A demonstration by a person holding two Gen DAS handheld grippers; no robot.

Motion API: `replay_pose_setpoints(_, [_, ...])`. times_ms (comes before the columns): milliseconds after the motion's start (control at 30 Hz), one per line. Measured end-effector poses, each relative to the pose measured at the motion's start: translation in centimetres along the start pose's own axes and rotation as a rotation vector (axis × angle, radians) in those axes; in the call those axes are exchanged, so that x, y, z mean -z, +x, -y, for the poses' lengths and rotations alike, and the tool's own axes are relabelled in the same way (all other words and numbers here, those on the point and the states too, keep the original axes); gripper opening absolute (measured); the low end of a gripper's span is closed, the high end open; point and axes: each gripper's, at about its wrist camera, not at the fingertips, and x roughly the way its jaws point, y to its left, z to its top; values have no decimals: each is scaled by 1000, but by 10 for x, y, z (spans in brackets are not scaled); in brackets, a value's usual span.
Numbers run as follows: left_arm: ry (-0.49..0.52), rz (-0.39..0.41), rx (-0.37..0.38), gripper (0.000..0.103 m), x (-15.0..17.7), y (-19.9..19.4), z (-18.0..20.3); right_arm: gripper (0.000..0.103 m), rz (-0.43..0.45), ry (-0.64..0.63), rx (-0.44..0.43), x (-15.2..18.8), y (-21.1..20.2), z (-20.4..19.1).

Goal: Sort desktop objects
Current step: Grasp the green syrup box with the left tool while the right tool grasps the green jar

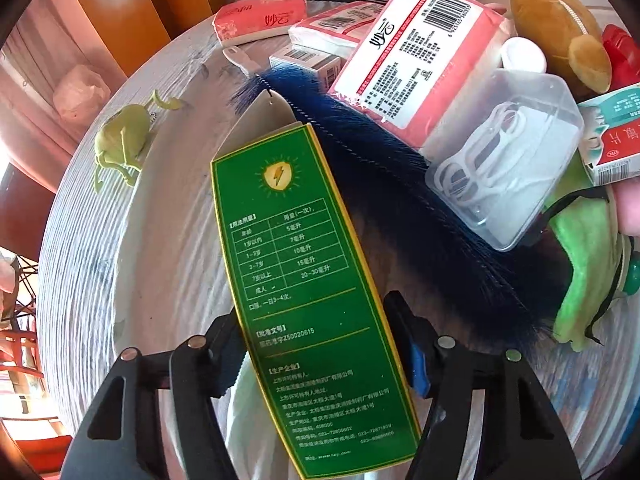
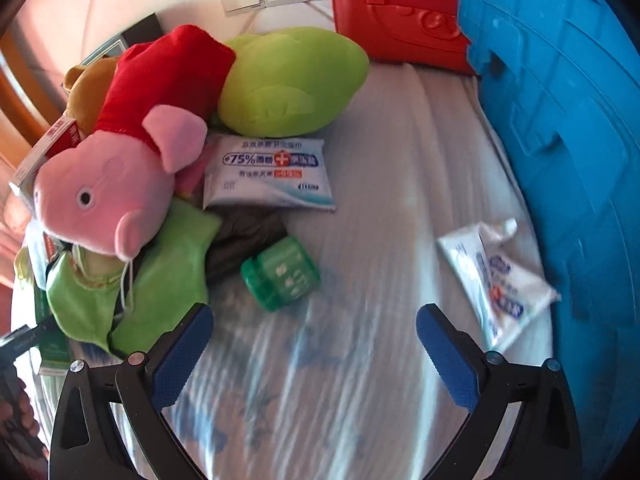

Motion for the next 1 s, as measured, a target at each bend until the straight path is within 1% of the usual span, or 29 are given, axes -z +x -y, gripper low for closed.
replay_pose_setpoints(100, [2, -3, -1, 63, 0, 7, -2, 103, -21, -72, -6, -9, 16, -2])
replay_pose_setpoints(300, [28, 9, -13, 62, 0, 11, -2, 103, -27, -136, -5, -12, 36, -9])
replay_pose_setpoints(333, [31, 10, -14, 62, 0, 12, -2, 101, -23, -146, 2, -12, 37, -10])
replay_pose_setpoints(367, [30, 10, -17, 61, 0, 12, -2, 96, -23, -160, 8, -12, 39, -12])
replay_pose_setpoints(400, [30, 11, -17, 61, 1, 11, -2, 92, -26, -173, 12, -13, 41, -13])
replay_pose_setpoints(433, [32, 14, -18, 61, 1, 11, -2, 85, -31, -176, 10, -13, 43, -13])
replay_pose_setpoints(467, [35, 16, -21, 61, 1, 10, -2, 71, -38, -181, 5, -13, 46, -14])
replay_pose_setpoints(500, [38, 18, -21, 61, 1, 10, -1, 62, -45, -185, -8, -13, 49, -14])
replay_pose_setpoints(533, [41, 24, -21, 60, 1, 8, 0, 50, -44, -187, -5, -13, 49, -14])
replay_pose_setpoints(667, [52, 58, -20, 60, 6, -8, 7, 49, -28, -192, 1, -9, 39, -17])
replay_pose_setpoints(900, [81, 164, -25, 60, 21, -58, 11, 49, 51, -179, -6, 3, -9, -17])
replay_pose_setpoints(1000, [94, 222, -19, 60, 30, -85, 10, 49, 100, -189, -14, 9, -32, -28])
